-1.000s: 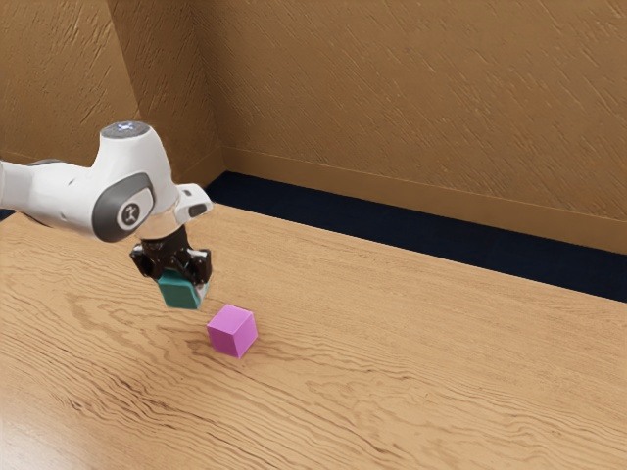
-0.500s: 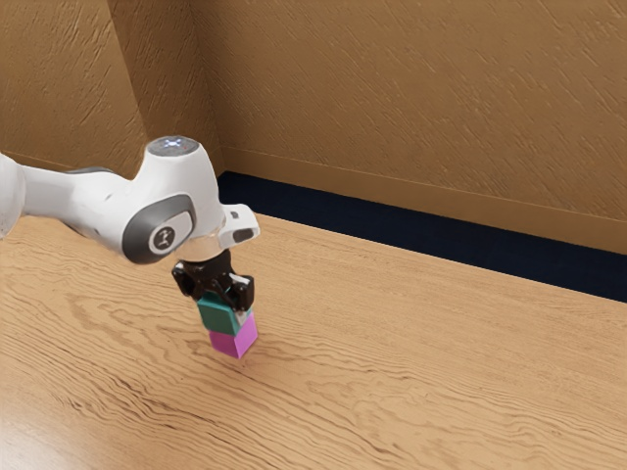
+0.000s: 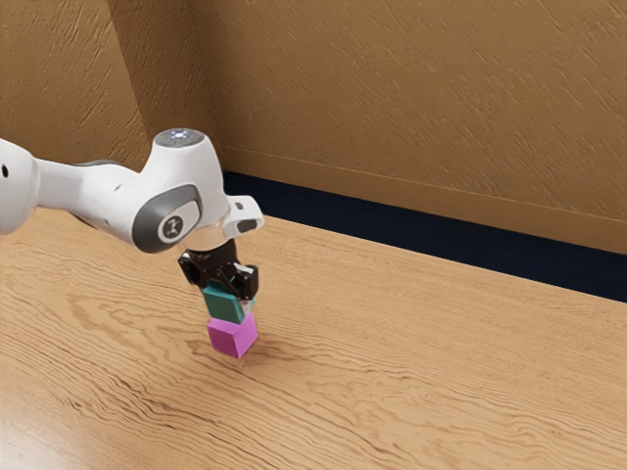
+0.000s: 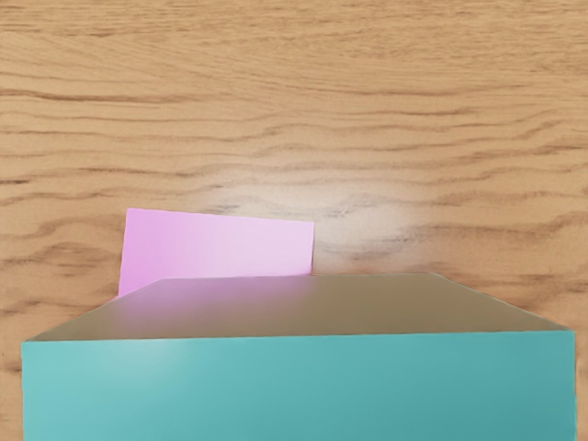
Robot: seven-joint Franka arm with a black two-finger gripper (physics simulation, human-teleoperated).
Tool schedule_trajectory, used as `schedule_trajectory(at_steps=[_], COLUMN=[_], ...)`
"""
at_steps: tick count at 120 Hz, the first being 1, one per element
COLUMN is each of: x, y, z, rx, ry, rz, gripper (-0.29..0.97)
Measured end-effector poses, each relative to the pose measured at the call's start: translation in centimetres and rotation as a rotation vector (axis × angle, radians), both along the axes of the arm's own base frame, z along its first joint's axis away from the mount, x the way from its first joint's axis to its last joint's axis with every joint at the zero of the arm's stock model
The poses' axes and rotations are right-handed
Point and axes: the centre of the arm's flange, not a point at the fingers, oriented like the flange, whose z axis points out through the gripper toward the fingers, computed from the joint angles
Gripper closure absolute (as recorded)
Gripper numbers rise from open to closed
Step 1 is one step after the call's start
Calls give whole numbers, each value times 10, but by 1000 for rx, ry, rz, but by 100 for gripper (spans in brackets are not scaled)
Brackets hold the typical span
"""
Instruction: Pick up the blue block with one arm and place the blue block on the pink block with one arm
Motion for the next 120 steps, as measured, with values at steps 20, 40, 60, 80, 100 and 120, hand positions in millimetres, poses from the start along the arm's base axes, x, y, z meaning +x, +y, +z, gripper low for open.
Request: schedule_trajectory(at_steps=[20,40,60,80,100,120], x=[1,11,19,19,19,20], y=[21,34,29,26,28,29], z=[-6,-28,-36,-36,-35,-34], rx=[-3,-18,-25,-32,-34,-35], ry=[14,51,59,54,47,44], rz=[-7,-13,-48,-66,-73,-82], gripper=[31,31,33,33,33,33])
